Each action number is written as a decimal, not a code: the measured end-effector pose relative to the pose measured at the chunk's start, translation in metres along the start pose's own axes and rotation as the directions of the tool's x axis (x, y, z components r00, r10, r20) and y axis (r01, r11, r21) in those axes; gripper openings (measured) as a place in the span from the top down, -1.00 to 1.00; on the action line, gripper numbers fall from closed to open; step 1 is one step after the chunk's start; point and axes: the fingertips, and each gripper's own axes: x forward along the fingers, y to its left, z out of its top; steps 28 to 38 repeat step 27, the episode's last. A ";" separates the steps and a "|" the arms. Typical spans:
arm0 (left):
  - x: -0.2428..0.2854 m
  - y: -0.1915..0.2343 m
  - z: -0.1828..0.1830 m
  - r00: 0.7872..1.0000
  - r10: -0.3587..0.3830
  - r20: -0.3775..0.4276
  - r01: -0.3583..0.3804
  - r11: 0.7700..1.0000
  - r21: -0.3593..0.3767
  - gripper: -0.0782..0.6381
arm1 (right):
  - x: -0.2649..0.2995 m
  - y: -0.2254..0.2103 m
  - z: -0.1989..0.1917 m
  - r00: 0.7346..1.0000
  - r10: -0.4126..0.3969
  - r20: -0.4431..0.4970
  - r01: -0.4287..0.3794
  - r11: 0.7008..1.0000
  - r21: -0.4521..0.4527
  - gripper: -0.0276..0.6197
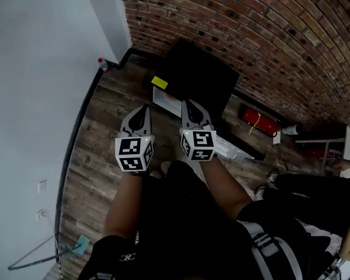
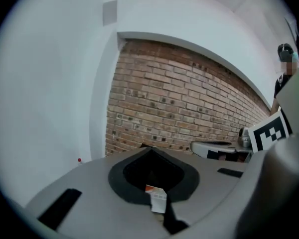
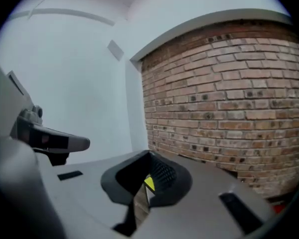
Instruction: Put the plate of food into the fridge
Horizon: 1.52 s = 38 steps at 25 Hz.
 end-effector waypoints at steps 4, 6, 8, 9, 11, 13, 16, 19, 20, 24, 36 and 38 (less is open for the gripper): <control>-0.043 -0.038 0.085 1.000 -0.013 0.002 0.013 1.000 0.014 0.81 | -0.050 0.010 0.092 0.999 0.051 -0.018 -0.050 0.998 0.049 0.88; -0.060 -0.056 0.115 1.000 -0.029 0.008 0.029 0.999 0.020 0.81 | -0.072 0.008 0.128 0.998 0.057 -0.008 -0.057 0.997 0.058 0.88; -0.065 -0.069 0.139 0.999 -0.048 0.024 0.047 0.998 0.044 0.81 | -0.084 0.005 0.157 0.997 0.065 0.031 -0.066 0.997 0.043 0.88; -0.064 -0.073 0.146 0.998 -0.053 0.030 0.051 0.997 0.060 0.81 | -0.087 0.003 0.167 0.996 0.068 0.053 -0.070 0.997 0.033 0.88; -0.063 -0.081 0.153 0.998 -0.056 0.041 0.053 0.995 0.079 0.81 | -0.090 0.000 0.177 0.994 0.071 0.080 -0.073 0.997 0.021 0.87; -0.059 -0.088 0.159 0.997 -0.062 0.050 0.058 0.994 0.089 0.81 | -0.091 -0.006 0.183 0.992 0.076 0.099 -0.079 0.997 0.024 0.88; -0.049 -0.102 0.178 0.994 -0.079 0.070 0.069 0.988 0.137 0.81 | -0.089 -0.019 0.202 0.988 0.077 0.134 -0.081 0.997 0.021 0.88; -0.030 -0.119 0.200 0.992 -0.090 0.088 0.073 0.980 0.183 0.81 | -0.083 -0.043 0.220 0.985 0.072 0.155 -0.077 0.997 0.026 0.88; -0.021 -0.124 0.206 0.992 -0.092 0.090 0.073 0.978 0.193 0.81 | -0.080 -0.051 0.224 0.985 0.073 0.157 -0.078 0.997 0.026 0.87; -0.003 -0.129 0.210 0.990 -0.104 0.091 0.083 0.975 0.208 0.81 | -0.067 -0.064 0.223 0.984 0.078 0.163 -0.083 0.996 0.025 0.88; 0.001 -0.124 0.201 0.986 -0.125 0.113 0.099 0.972 0.215 0.81 | -0.063 -0.060 0.218 0.981 0.067 0.183 -0.068 0.998 0.002 0.88; 0.001 -0.124 0.201 0.986 -0.125 0.113 0.099 0.972 0.215 0.81 | -0.063 -0.060 0.218 0.981 0.067 0.183 -0.068 0.998 0.002 0.88</control>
